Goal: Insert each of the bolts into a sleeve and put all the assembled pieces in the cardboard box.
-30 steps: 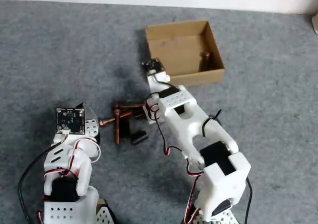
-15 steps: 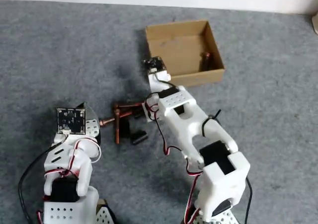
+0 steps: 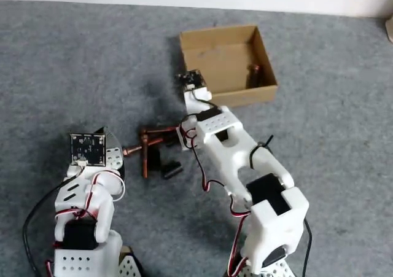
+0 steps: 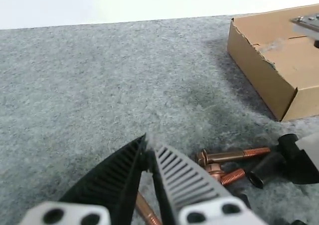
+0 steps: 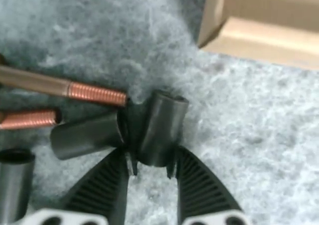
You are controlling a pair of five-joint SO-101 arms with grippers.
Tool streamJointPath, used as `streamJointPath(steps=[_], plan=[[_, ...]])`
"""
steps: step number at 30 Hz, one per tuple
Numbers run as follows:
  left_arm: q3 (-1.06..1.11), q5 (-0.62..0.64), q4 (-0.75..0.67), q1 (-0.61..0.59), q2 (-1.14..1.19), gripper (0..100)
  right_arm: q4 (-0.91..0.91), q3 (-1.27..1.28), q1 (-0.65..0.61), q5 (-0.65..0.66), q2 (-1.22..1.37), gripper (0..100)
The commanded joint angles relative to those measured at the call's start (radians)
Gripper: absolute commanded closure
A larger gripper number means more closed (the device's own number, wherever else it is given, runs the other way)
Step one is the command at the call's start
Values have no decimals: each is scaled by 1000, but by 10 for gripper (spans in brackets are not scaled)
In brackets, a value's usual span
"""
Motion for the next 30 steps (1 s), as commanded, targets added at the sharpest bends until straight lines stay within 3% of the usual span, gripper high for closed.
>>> streamJointPath(steps=[1,17,25,30], plan=[[-30,3,-25,18,4,989,2,-15,-8,-11,2,994],[-30,3,-25,18,4,989,180,127,-5,-3,-668,994],[-28,2,-29,18,2,989,173,414,-2,-2,-1122,994],[-39,5,-31,38,4,989,45,699,25,-2,-1472,994]])
